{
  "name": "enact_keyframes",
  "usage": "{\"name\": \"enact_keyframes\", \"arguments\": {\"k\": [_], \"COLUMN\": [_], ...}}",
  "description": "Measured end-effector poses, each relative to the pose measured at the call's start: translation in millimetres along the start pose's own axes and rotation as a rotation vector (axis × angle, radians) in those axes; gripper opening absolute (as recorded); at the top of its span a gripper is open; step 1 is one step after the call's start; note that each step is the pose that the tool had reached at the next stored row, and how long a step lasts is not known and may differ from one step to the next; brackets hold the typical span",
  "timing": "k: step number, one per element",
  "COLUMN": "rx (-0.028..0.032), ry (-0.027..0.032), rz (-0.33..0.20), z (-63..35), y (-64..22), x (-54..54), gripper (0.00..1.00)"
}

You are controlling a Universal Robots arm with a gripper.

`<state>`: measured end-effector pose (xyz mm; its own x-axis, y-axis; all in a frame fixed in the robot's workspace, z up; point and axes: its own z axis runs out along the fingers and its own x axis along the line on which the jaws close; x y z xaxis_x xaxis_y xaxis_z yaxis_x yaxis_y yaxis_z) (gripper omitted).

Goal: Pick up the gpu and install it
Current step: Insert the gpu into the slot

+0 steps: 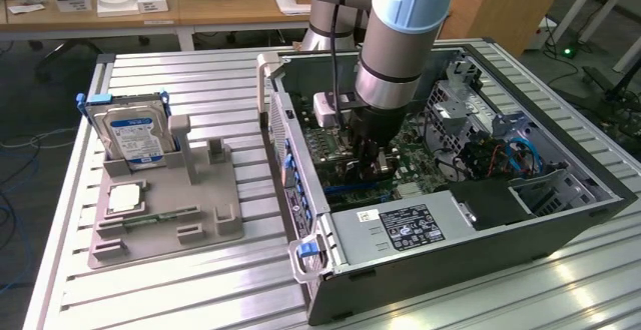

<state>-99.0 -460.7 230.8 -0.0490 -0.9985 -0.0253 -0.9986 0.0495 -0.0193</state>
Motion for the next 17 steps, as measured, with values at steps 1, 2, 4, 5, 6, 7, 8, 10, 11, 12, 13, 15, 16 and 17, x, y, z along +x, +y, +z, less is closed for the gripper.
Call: {"name": "enact_keyframes", "arguments": {"k": [1,2,4,5,6,7,8,10,11,12,13,15,16,17], "rx": [0.0,-0.0001,-0.0001,0.0,-0.0001,-0.0001,0.0,0.0,0.0,0.0001,0.0,0.0014,0.0018,0.0019], "ry": [0.0001,0.0001,0.0001,0.0001,0.0001,0.0001,0.0,0.0,0.0,-0.0001,-0.0001,-0.0021,-0.0018,-0.0015], "rz": [0.0,0.0,0.0,0.0,0.0,0.0,0.0,0.0,0.0,0.0,0.0,0.0,0.0,0.0], "z": [0.0,0.1,0.4,0.5,0.6,0.7,0.7,0.7,0.7,0.8,0.7,0.3,-0.6,-1.2], "y": [0.0,0.0,0.0,0.0,0.0,0.0,0.0,0.0,0.0,0.0,0.0,0.0,0.1,0.1], "x": [0.0,0.0,0.0,0.0,0.0,0.0,0.0,0.0,0.0,0.0,0.0,-0.2,-0.1,-0.1], "gripper": [0.28,0.28,0.28,0.28,0.28,0.28,0.28,0.28,0.28,0.28,0.28,0.28,0.28,0.28]}}
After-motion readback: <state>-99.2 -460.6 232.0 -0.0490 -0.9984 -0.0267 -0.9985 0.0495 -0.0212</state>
